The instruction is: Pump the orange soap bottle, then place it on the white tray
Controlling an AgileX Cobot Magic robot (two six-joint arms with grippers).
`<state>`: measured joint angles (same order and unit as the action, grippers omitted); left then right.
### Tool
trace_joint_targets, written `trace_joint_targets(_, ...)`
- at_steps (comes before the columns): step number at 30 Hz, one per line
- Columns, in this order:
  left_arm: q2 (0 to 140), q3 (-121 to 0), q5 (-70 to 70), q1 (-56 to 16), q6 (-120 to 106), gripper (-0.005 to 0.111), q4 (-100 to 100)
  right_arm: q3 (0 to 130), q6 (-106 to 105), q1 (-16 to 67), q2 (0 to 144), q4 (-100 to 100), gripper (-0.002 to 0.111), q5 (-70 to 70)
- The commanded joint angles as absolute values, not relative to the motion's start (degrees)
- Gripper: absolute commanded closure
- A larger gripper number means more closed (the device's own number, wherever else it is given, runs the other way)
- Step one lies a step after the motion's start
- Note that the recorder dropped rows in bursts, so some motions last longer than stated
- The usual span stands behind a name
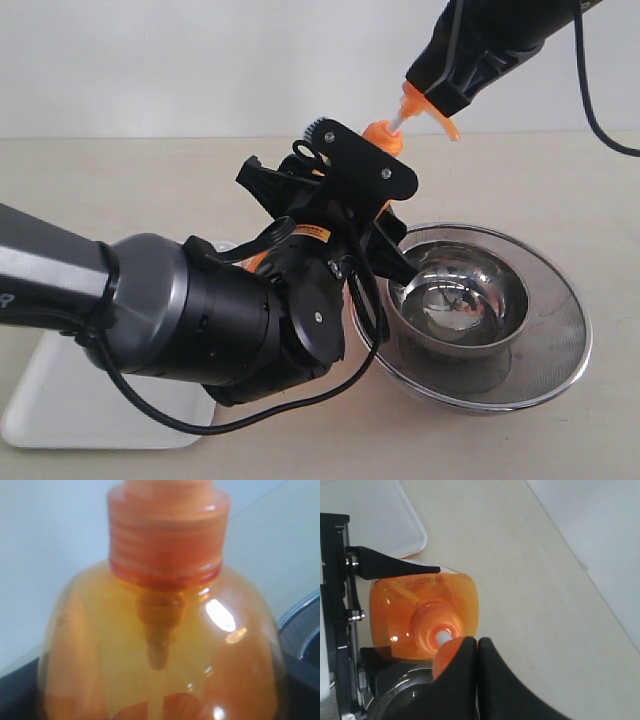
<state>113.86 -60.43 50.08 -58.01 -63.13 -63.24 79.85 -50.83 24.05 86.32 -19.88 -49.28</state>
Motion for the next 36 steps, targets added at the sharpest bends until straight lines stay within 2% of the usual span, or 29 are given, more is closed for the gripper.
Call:
trace_joint_targets(1, 113.79, -60.76, 49.72, -58.46, -61.26, 0.102, -61.59, 78.98, -51.16, 24.52, 85.07, -20.62, 0.108, -50.56)
trace_joint_targets(10, 113.79, -60.76, 49.72, -58.46, -61.26, 0.102, -61.59, 79.12, -44.75, 24.52, 74.81, -15.24, 0.108, -39.85)
trace_joint_targets(22, 113.79, -60.76, 49.73, -58.46, -61.26, 0.102, -61.47, 79.12, -22.28, 24.52, 61.01, 9.60, 0.108, -39.20)
trace_joint_targets(30, 113.79, -60.76, 49.73, -58.46, -61.26, 0.102, -61.47, 79.12, -0.36, 24.52, 53.38, 27.53, 0.108, -47.96)
trace_joint_targets(36, 113.79, -60.76, 49.73, -58.46, -61.26, 0.102, -61.47, 78.92, 5.75, 24.52, 49.22, 33.07, 0.108, -57.39)
